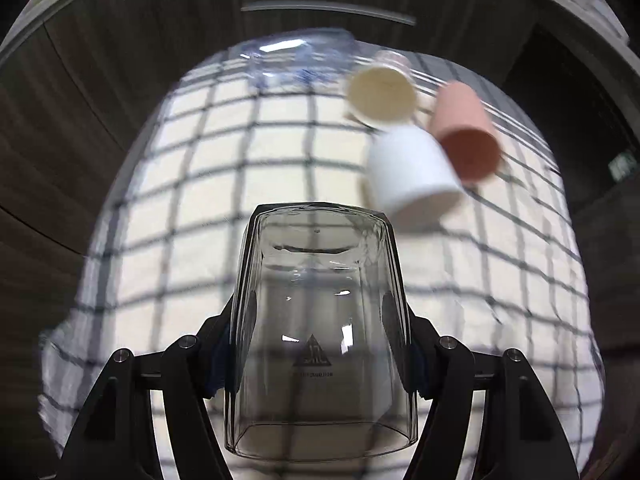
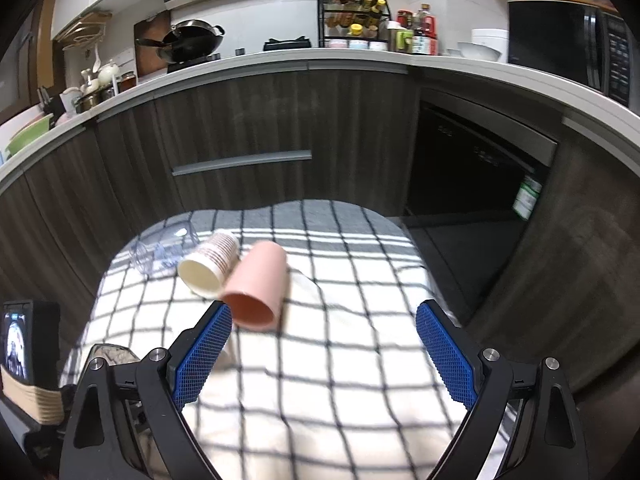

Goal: Flip cup upside down
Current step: 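Lift the glass cup with the left gripper and rotate it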

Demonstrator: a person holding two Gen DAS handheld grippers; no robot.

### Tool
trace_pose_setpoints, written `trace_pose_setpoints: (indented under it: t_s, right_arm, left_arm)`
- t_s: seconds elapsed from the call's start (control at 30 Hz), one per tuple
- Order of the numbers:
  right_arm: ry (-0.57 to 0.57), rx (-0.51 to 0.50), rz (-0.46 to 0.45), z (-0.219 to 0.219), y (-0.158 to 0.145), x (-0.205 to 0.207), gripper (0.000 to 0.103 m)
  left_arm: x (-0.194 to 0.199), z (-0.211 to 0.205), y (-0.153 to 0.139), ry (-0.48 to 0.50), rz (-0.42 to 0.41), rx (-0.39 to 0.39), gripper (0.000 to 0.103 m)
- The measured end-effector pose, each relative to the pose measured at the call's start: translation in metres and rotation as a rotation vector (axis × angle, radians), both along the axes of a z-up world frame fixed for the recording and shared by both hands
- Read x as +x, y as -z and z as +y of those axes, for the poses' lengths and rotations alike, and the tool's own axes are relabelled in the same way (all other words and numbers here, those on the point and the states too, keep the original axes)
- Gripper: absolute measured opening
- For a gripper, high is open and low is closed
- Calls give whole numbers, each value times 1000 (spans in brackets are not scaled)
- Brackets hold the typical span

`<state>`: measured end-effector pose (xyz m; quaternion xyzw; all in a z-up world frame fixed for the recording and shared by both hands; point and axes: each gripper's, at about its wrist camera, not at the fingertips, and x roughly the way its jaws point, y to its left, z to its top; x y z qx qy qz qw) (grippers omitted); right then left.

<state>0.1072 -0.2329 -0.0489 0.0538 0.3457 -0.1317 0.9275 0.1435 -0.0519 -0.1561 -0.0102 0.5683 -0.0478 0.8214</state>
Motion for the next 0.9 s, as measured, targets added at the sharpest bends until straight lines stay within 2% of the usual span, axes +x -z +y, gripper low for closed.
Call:
trace_pose_setpoints:
  t_s: [0.2,0.37,0.53,0.8,0.83,0.9]
  right_arm:
    - [46,-54,33,-23,-2,-55,93]
    - [79,-67,81,-40,9,-86,93]
    - [96,-55,123,-47,21,-96,93]
    - [88,-50,144,-42,27,-97,93]
    - [88,-50,144,-42,26,-98,93]
    - [86,-56,137,-40,21,-99,93]
  left_arm:
    - [-40,-37,8,83,-34,-51,68]
    - [-49,-64,20,151,-18,-50,68]
    - [-53,-69,34,186,33,-32,68]
    - [-55,-71,32,204,46,9,68]
    - [-57,-70,30,206,49,12,70]
    - [-61,-67,23,207,30,11,83]
